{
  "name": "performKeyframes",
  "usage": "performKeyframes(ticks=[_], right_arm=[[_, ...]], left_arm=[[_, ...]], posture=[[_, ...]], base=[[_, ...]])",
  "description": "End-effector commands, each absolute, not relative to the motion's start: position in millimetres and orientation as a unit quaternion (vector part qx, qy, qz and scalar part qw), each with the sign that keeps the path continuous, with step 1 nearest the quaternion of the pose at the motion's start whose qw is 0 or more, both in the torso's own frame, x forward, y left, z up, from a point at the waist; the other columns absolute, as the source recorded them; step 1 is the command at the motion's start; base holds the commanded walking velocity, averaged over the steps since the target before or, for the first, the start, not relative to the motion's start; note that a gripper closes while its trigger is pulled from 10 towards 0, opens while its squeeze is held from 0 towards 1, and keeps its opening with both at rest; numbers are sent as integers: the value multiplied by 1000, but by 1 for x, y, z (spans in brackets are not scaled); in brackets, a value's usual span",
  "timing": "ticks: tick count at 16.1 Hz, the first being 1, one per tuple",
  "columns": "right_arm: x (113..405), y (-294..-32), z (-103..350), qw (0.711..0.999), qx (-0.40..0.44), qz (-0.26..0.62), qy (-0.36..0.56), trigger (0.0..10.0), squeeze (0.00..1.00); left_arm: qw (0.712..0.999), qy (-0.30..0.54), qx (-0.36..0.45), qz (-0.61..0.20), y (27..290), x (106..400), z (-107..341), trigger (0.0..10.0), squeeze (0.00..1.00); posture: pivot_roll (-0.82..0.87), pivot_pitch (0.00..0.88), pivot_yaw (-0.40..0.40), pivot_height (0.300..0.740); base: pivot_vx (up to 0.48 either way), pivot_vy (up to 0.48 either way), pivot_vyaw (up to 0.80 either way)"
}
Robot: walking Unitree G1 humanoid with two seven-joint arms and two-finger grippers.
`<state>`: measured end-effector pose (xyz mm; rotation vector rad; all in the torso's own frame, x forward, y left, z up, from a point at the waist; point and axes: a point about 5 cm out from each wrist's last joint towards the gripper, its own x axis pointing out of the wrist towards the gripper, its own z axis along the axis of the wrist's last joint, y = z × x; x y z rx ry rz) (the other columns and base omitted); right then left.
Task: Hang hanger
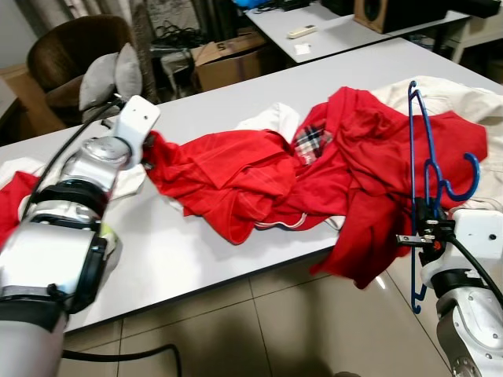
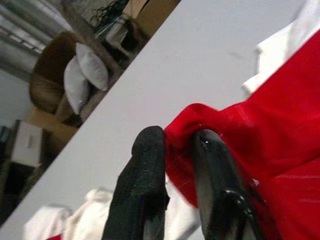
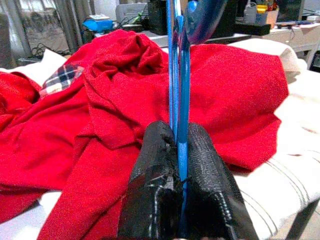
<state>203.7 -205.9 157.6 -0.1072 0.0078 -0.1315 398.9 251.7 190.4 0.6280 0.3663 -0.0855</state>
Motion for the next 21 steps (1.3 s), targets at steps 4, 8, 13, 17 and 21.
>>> performKeyframes(ticks=[4, 8, 13, 17, 21], right_arm=[[202, -202, 155, 997, -54, -57, 14, 10000, 0], [202, -201, 155, 997, -55, -51, 14, 10000, 0], [205, -196, 154, 998, -56, -36, 15, 10000, 0], [204, -194, 153, 998, -54, -35, 16, 10000, 0], [203, -195, 154, 998, -55, -39, 15, 10000, 0]], left_arm=[[891, 230, 390, -27, 290, 387, 197, 10000, 1000], [936, 215, 216, -176, 263, 388, 196, 10000, 1000], [893, 157, 148, -396, 194, 388, 193, 10000, 1000], [842, 152, 145, -497, 134, 371, 157, 10000, 0], [843, 146, 138, -499, 119, 362, 146, 10000, 0]], posture=[[-243, 0, 204, 740], [-234, 0, 196, 740], [-219, 0, 192, 740], [-226, 0, 202, 740], [-237, 0, 212, 740]], base=[[0, 0, 0], [0, 0, 0], [0, 0, 0], [0, 0, 0], [0, 0, 0]])
